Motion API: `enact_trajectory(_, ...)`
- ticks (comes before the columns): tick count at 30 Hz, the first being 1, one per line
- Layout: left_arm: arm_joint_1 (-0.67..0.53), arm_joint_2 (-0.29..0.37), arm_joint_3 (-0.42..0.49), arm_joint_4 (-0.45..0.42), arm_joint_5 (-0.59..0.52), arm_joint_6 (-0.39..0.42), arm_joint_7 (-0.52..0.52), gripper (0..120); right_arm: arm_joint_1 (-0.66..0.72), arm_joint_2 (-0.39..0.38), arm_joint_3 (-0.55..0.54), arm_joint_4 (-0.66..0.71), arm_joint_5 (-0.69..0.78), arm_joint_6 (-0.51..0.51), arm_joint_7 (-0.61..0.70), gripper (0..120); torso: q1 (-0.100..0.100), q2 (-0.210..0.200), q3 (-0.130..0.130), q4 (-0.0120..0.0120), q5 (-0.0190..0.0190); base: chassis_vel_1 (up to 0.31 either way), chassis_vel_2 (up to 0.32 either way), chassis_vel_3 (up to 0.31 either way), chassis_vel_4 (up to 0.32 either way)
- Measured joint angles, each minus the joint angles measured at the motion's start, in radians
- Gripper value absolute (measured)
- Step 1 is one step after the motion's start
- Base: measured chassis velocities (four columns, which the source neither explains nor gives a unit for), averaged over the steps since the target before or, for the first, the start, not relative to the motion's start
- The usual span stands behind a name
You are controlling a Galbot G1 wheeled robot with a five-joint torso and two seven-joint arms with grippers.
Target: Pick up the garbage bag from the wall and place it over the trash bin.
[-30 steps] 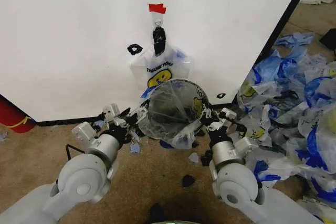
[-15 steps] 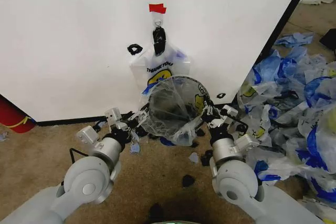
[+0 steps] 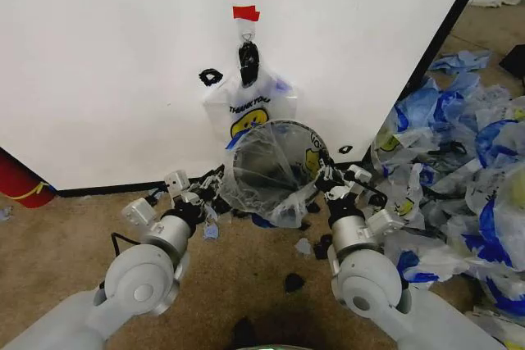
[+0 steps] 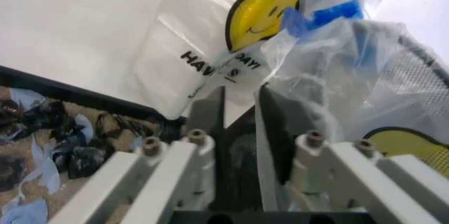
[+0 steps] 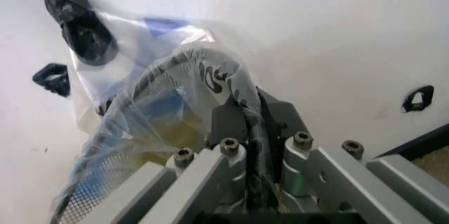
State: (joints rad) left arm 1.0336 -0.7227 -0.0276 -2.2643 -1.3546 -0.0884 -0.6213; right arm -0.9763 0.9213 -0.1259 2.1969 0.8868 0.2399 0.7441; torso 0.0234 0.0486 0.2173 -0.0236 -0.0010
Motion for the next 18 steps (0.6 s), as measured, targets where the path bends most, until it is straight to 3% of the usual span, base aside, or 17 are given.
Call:
enact_trajectory(4,0.008,-0.001,0.000,0.001,0.003,-0.001,0.000,0,0.001,0.002,0.000,0.001,0.000,0.000,0.000,1,0.000,0.000,0.000,0.0000,0.0000,0.000,0.000,0.000,0.000)
enact_trajectory(18,0.024,-0.006,-0.007,0.009,0.025,-0.004,0.000,0,0.002,-0.001,0.006,0.003,-0.004,0.000,0.004,1,0.000,0.000,0.000,0.0000,0.0000,0.000,0.000,0.000,0.000)
